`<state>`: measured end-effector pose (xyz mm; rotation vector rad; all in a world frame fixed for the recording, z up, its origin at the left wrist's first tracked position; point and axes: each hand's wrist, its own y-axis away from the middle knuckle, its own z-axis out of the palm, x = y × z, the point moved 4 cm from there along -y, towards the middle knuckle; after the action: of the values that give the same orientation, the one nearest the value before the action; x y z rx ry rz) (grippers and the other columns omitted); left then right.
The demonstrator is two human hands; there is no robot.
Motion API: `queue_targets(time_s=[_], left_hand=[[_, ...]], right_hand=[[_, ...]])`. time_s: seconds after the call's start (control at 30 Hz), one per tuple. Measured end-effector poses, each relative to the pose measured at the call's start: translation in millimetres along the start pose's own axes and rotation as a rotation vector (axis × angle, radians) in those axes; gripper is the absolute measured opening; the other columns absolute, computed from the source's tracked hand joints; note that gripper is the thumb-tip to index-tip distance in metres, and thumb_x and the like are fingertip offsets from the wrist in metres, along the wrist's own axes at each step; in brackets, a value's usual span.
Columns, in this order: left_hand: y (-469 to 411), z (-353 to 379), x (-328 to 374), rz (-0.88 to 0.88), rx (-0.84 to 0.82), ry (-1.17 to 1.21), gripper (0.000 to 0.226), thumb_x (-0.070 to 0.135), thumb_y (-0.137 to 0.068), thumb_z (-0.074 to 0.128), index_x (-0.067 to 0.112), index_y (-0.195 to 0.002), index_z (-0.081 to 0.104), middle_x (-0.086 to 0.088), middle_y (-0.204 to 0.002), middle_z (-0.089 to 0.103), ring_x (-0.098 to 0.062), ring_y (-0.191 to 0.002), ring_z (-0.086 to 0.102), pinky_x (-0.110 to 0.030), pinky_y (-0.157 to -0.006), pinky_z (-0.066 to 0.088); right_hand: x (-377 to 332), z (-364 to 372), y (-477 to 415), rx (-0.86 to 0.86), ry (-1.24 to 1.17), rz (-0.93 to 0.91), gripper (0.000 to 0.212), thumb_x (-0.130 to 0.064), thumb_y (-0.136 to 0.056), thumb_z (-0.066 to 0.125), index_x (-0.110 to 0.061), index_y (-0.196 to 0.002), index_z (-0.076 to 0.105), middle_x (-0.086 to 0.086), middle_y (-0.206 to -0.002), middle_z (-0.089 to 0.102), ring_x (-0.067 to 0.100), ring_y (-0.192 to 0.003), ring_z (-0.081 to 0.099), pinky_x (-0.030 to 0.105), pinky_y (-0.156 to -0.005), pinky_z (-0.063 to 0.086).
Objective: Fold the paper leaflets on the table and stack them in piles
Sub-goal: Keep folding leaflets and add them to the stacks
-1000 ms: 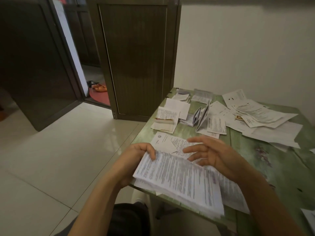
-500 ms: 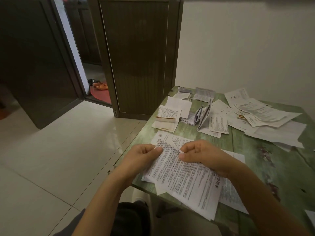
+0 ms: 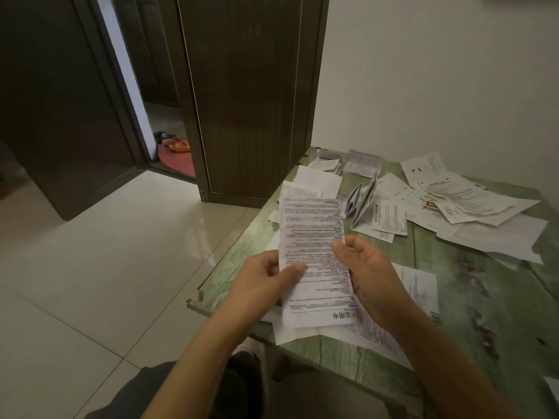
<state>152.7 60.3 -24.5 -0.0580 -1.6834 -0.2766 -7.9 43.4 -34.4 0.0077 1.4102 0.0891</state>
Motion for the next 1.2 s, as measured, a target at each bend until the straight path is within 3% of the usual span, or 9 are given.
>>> queue_targets(time_s=[0.13,0.27,0.5,0.57,0.67,0.77,0.9,1.0,1.2], left_hand=[[-3.6,-3.2,-0.5,0.025,0.092,0.019,0.018,0.025,-0.094,0.051,0.017,-0.094,0.068,0.005,-0.089,0.074,-0.006,-0.075,0.070,-0.016,-0.061,0.052],[-5.7,-6.1,-4.4,0.006,0.135,0.052,0.017,0.023,-0.096,0.048,0.021,-0.093,0.064,0.000,-0.093,0.073,-0.020,-0.083,0.070,-0.038,-0.079,0.056],[-6.6,-5.5,-6.7,-0.123,0.200,0.297,0.029,0.011,-0.092,0.044,0.015,-0.072,0.065,-0.009,-0.082,0.070,-0.028,-0.080,0.065,-0.037,-0.071,0.052],[-6.3,-1.1,-8.3,-0.185,0.141,0.365,0.032,0.030,-0.097,0.040,0.014,-0.082,0.064,-0.016,-0.090,0.072,-0.034,-0.088,0.068,-0.045,-0.086,0.053],[-5.2,6.1,-11.0,-0.211,-0.001,0.313,0.028,0.037,-0.092,0.052,0.012,-0.100,0.064,-0.009,-0.091,0.074,-0.026,-0.085,0.071,-0.039,-0.078,0.057],[-1.1,12.4,-13.2,-0.206,-0.064,0.243,0.015,0.017,-0.091,0.059,0.011,-0.104,0.062,-0.005,-0.091,0.074,-0.020,-0.081,0.072,-0.030,-0.063,0.059],[-3.5,12.1,-12.2,-0.129,0.039,0.243,0.011,0.011,-0.093,0.054,0.014,-0.101,0.062,-0.005,-0.093,0.074,-0.019,-0.078,0.072,-0.030,-0.059,0.059],[-4.9,10.8,-7.1,-0.005,0.134,0.204,0.012,0.011,-0.094,0.052,0.018,-0.099,0.060,-0.002,-0.093,0.072,-0.015,-0.075,0.071,-0.026,-0.056,0.058],[-3.7,13.7,-4.2,0.116,0.194,0.218,0.018,0.007,-0.093,0.052,0.023,-0.095,0.059,0.005,-0.092,0.070,-0.008,-0.070,0.070,-0.022,-0.051,0.054]], right_hand=[[4.3,0.7,2.8,-0.076,0.058,0.089,0.019,-0.014,-0.093,0.049,-0.010,-0.109,0.059,0.010,-0.103,0.071,0.029,-0.095,0.068,0.044,-0.084,0.055],[5.6,0.3,2.9,-0.108,0.146,0.100,0.023,-0.007,-0.093,0.049,-0.014,-0.111,0.060,0.011,-0.103,0.071,0.033,-0.095,0.067,0.052,-0.085,0.053],[2.6,-0.7,5.9,-0.076,0.127,0.066,0.047,0.008,-0.093,0.038,-0.010,-0.063,0.070,0.006,-0.075,0.071,0.016,-0.065,0.067,0.023,-0.048,0.052],[2.4,-3.2,4.7,-0.049,0.178,0.025,0.046,0.011,-0.092,0.037,-0.006,-0.059,0.065,0.004,-0.078,0.073,0.017,-0.071,0.070,0.024,-0.053,0.056],[1.7,-4.2,4.0,-0.025,0.230,-0.051,0.047,0.012,-0.091,0.038,-0.006,-0.057,0.064,0.005,-0.082,0.073,0.019,-0.078,0.070,0.027,-0.060,0.058],[2.8,-5.1,4.8,-0.011,0.214,-0.066,0.040,0.007,-0.093,0.040,-0.008,-0.067,0.068,0.008,-0.082,0.072,0.021,-0.076,0.070,0.028,-0.059,0.057],[10.7,-5.4,3.1,0.016,0.138,0.012,0.025,-0.029,-0.100,0.035,-0.027,-0.113,0.056,0.009,-0.095,0.072,0.022,-0.082,0.070,0.035,-0.068,0.057],[10.8,-0.7,3.8,-0.090,0.217,0.021,0.041,-0.046,-0.092,0.038,-0.016,-0.116,0.052,0.014,-0.084,0.067,0.019,-0.059,0.059,0.028,-0.048,0.045],[8.7,4.5,9.2,-0.168,0.383,0.017,0.018,-0.022,-0.092,0.056,-0.021,-0.109,0.059,0.002,-0.052,0.056,0.011,-0.039,0.045,0.021,-0.036,0.034]])
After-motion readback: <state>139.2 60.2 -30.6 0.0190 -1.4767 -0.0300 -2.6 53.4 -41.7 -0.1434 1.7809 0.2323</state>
